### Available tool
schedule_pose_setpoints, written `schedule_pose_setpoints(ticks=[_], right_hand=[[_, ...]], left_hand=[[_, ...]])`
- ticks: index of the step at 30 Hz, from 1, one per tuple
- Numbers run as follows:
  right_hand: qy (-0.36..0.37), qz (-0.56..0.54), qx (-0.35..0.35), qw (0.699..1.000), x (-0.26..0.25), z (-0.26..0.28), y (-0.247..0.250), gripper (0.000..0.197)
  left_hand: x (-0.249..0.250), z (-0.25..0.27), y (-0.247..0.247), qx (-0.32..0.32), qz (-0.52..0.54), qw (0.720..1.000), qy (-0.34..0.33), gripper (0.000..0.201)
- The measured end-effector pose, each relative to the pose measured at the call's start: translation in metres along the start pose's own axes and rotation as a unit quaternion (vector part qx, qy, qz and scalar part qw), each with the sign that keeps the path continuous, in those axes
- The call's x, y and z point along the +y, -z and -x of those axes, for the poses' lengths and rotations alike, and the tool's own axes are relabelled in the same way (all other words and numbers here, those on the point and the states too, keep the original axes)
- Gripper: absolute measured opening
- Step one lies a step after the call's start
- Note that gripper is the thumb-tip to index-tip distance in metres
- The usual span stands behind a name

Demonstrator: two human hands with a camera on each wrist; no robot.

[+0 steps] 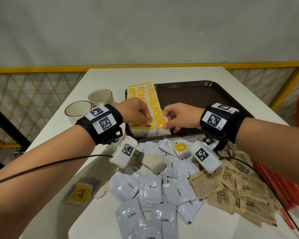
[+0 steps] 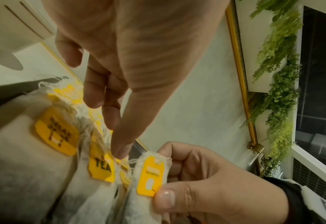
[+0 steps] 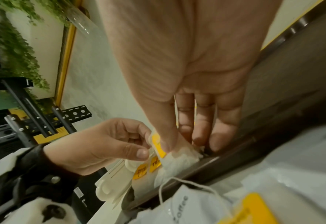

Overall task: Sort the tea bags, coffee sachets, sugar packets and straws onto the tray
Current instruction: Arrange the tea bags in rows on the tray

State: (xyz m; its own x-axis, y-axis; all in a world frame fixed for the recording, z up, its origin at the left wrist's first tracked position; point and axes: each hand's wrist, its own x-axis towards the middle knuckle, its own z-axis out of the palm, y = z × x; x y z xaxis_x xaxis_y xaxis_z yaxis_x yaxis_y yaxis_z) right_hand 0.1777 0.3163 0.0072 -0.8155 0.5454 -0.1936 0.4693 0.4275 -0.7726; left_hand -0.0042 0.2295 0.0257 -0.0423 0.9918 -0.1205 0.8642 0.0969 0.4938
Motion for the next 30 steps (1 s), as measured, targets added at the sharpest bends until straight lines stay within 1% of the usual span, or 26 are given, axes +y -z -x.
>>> schedule_pose_setpoints(ticks=[2,4,7,11,16,18,21,23,27,30], right_hand=[[0.000,0.016,-0.018,1.000,0.001,0.001,0.001,0.022],[0.003,0.041,-0.021,0.999,0.002,0.001,0.000,0.024],[0.005,0.065,-0.022,0.998,0.001,-0.001,0.001,0.020],[0.006,0.059,-0.030,0.998,-0.001,-0.004,0.010,0.018],[-0.001,0.100,-0.064,0.993,0.003,-0.007,0.012,0.015],[-0.004,0.084,-0.066,0.994,0.004,-0.008,0.013,0.016],[-0.015,0.010,-0.045,0.999,0.005,-0.006,0.014,0.017],[-0.019,-0.026,-0.035,0.999,0.006,-0.004,0.012,0.017],[-0.012,-0.026,-0.037,0.999,0.007,-0.006,0.007,0.017],[-0.016,-0.036,-0.044,0.998,0.007,-0.006,0.007,0.016]], left_hand=[[0.002,-0.002,-0.003,-0.006,0.001,1.000,-0.003,0.010],[0.006,-0.005,-0.006,-0.009,-0.019,1.000,-0.011,0.011],[0.011,-0.011,-0.012,-0.012,-0.065,0.998,-0.014,0.016],[0.009,-0.015,-0.013,-0.017,-0.098,0.995,0.005,0.023],[0.005,-0.015,-0.015,-0.024,-0.109,0.994,-0.001,0.021],[0.006,-0.015,-0.014,-0.014,-0.100,0.995,0.000,0.019],[0.009,-0.016,-0.013,-0.001,-0.084,0.997,0.000,0.015],[0.011,-0.017,-0.013,-0.003,-0.085,0.996,0.000,0.017],[0.012,-0.019,-0.018,-0.026,-0.118,0.993,0.005,0.024],[0.012,-0.019,-0.019,-0.031,-0.118,0.992,0.006,0.025]])
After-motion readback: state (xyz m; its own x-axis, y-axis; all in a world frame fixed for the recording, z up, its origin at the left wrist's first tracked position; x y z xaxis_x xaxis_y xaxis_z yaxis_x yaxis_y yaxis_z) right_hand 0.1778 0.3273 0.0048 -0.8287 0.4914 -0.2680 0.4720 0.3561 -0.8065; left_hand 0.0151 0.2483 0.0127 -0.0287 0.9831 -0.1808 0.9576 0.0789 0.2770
